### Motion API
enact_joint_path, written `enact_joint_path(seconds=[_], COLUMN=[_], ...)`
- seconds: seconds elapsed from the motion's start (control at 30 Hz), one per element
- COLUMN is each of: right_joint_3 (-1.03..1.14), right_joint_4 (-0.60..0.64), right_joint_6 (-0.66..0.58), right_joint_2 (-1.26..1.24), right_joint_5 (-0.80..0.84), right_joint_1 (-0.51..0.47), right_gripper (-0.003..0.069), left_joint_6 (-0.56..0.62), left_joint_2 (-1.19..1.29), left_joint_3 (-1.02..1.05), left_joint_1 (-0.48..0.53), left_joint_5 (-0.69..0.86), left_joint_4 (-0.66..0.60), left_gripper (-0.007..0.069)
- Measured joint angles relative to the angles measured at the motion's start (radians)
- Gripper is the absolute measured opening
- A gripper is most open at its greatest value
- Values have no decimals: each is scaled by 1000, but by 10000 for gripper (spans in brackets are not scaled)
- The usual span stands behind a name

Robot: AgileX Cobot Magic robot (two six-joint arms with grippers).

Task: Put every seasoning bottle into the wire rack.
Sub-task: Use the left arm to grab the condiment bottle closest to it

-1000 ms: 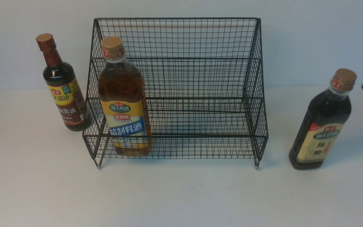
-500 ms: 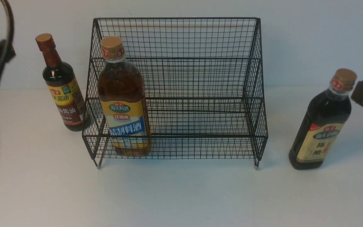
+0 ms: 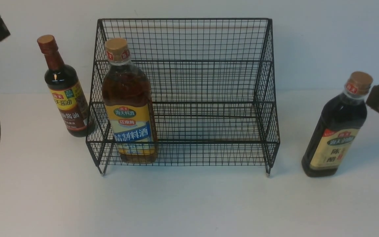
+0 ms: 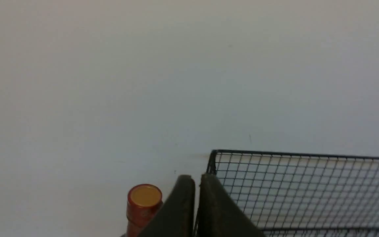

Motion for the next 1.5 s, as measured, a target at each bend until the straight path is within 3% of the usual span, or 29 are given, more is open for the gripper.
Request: enact_joint_path(seconds=[0.1,0.2,0.33,0.5,0.67,0.8,0.93,1.5], right_joint_3=[0,0,0,2,95,232,339,357], right_joint_4=[-27,-60,-156,-405,-614,-653,-654,-654], right_joint_6=[0,0,-17,-3,229,348,370,375], right_joint_2=[0,0,-10,-66,-222,-387,-548,-665], right_joint_5=[0,-1,-23,-57,-192,-379,-534,-564], right_joint_1=[0,0,0,0,0,0,0,0], right_gripper=[-10,-10,-10,-10,-10,-10,-10,-10], left_joint_6=[-72,-144,-214,-221,-222,-222,-221,-220], left_joint_2=[-22,-41,-78,-128,-148,-151,-154,-154], left_joint_3=[0,1,9,10,10,11,11,11], left_joint_1=[0,0,0,-1,-71,-121,-134,-134], left_joint_5=[-17,-36,-66,-148,-169,-172,-173,-159], left_joint_4=[253,344,370,383,384,384,384,384], left_gripper=[-5,-5,-5,-5,-5,-5,-5,-5])
